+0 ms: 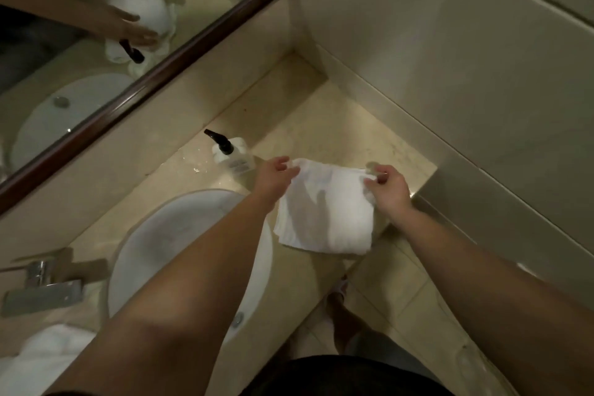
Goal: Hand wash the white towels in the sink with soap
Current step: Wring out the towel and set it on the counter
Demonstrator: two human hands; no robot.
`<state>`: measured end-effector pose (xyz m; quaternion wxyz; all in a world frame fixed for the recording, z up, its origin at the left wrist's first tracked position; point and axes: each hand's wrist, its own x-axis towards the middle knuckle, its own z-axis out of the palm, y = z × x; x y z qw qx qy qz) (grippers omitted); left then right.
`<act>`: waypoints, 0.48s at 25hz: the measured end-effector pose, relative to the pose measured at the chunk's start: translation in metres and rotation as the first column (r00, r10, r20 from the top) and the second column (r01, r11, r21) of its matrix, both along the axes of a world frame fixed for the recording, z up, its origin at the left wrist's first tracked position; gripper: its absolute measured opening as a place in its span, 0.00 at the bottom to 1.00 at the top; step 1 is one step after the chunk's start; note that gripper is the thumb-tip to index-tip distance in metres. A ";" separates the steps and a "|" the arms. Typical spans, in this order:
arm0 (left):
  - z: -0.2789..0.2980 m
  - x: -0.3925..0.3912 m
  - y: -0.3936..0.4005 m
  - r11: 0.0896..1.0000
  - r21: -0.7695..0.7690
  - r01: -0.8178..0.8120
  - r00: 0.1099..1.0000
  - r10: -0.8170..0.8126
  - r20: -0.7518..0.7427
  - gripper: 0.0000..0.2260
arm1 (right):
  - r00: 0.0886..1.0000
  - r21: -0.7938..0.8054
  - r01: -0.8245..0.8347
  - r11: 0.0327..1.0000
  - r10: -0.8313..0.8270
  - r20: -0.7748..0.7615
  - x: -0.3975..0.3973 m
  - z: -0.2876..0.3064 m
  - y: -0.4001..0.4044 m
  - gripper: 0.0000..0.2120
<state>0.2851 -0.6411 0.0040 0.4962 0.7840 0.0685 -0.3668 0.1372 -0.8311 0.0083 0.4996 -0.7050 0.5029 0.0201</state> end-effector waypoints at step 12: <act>-0.040 -0.040 -0.003 0.934 0.335 0.123 0.992 -0.108 -0.063 0.28 | 0.978 0.220 0.053 0.974 -0.006 -0.209 -0.005 -0.055 0.018 0.31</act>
